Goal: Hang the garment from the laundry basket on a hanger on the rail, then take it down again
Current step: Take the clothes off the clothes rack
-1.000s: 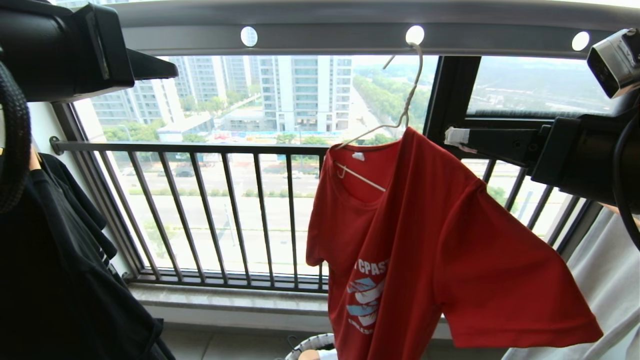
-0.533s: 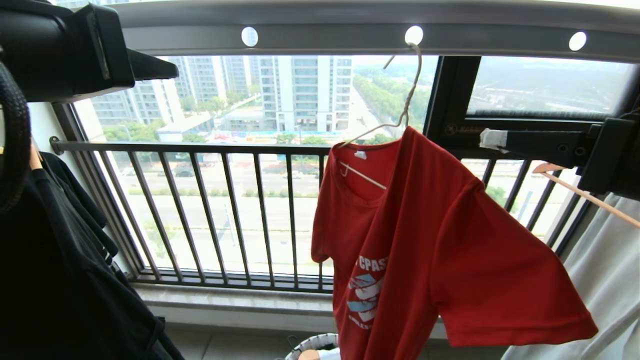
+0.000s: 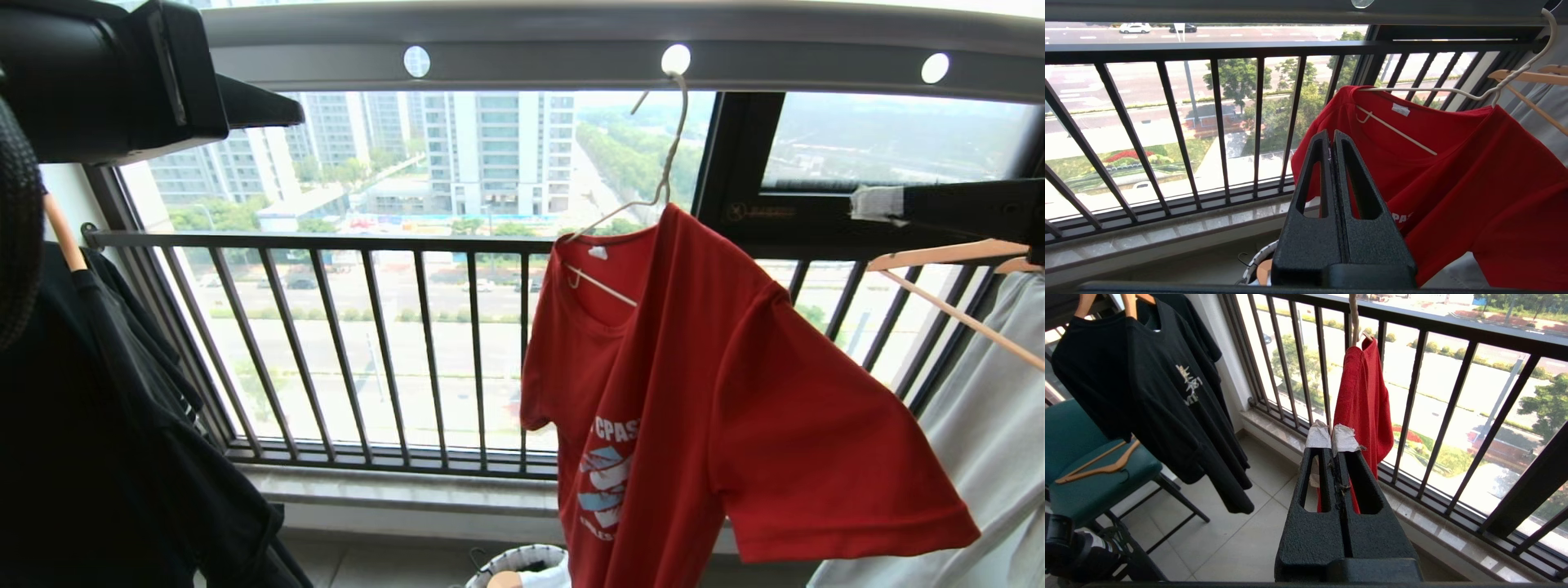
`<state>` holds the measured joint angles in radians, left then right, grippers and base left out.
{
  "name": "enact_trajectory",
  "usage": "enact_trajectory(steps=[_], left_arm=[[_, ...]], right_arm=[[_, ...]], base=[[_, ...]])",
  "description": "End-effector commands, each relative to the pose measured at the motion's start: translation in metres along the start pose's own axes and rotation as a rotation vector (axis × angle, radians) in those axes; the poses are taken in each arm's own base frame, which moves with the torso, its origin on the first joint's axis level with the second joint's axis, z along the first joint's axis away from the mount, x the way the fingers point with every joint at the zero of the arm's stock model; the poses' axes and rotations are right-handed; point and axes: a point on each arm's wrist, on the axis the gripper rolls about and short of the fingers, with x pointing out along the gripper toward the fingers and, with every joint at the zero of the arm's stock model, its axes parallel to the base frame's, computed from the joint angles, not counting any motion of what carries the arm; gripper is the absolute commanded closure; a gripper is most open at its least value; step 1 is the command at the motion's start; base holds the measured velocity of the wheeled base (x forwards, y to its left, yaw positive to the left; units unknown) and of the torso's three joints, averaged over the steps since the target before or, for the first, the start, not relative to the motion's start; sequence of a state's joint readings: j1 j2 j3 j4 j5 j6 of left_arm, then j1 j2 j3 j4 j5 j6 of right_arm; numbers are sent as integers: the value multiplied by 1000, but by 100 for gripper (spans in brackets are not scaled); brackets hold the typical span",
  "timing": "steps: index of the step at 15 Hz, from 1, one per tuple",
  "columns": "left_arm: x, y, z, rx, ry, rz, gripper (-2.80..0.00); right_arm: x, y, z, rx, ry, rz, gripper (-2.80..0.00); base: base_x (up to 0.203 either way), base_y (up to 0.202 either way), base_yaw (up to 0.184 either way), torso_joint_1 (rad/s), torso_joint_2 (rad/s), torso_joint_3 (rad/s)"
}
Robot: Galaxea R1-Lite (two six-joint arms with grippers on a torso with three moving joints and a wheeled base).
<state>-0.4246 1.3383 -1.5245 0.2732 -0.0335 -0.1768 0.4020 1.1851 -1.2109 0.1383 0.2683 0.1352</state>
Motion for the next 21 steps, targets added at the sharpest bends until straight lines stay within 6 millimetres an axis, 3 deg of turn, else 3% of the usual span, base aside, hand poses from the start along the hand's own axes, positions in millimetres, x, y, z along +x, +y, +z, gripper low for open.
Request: enact_trajectory(steps=[1,6,11,14,15,18,21], left_arm=[[2,0,-1,-1,7,-2,0],[5,0,-2,-1,13,0,0],[5,0,-2,-1,11,1,0],[5,0,-2,-1,11,1,0],[6,0,-2,-1,14,2,0],[8,0,-3,-1,19,1,0],[6,0,-3,-1,15,-1,0]], right_arm=[[7,0,3,2,19,1,0],[28,0,8,1,32,2,0],[-8,3,-33,28,119,-30,0],[-38,9,-39,31,127,-44,0],[-48,11,-41,32,138,-46,-280],[-68,14,-53,49,218,-49,-280],[-71,14,-59,60,276,-54,-280]], base=[[0,0,0,0,0,0],[0,0,0,0,0,0],[0,0,0,0,0,0],[0,0,0,0,0,0],[0,0,0,0,0,0],[0,0,0,0,0,0],[0,0,0,0,0,0]])
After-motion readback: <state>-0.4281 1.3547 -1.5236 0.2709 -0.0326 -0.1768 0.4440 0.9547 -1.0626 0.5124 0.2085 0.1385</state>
